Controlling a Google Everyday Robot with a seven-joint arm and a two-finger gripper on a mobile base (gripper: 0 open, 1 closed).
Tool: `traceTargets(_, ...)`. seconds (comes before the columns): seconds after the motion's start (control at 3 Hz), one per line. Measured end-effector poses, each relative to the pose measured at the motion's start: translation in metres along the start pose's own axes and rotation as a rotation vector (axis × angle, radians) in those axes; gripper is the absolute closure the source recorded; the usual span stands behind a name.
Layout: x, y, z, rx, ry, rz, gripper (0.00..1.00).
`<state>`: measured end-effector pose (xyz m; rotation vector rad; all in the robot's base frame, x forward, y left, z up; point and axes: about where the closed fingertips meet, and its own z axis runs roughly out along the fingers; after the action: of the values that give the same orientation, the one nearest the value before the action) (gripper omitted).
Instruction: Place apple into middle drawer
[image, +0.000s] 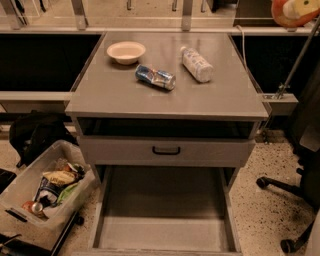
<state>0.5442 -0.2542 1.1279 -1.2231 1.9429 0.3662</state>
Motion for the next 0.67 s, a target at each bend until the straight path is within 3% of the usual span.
traceTargets(0.67,-0.033,0.043,-0.049,-0.051,-0.127,0.114,1.00)
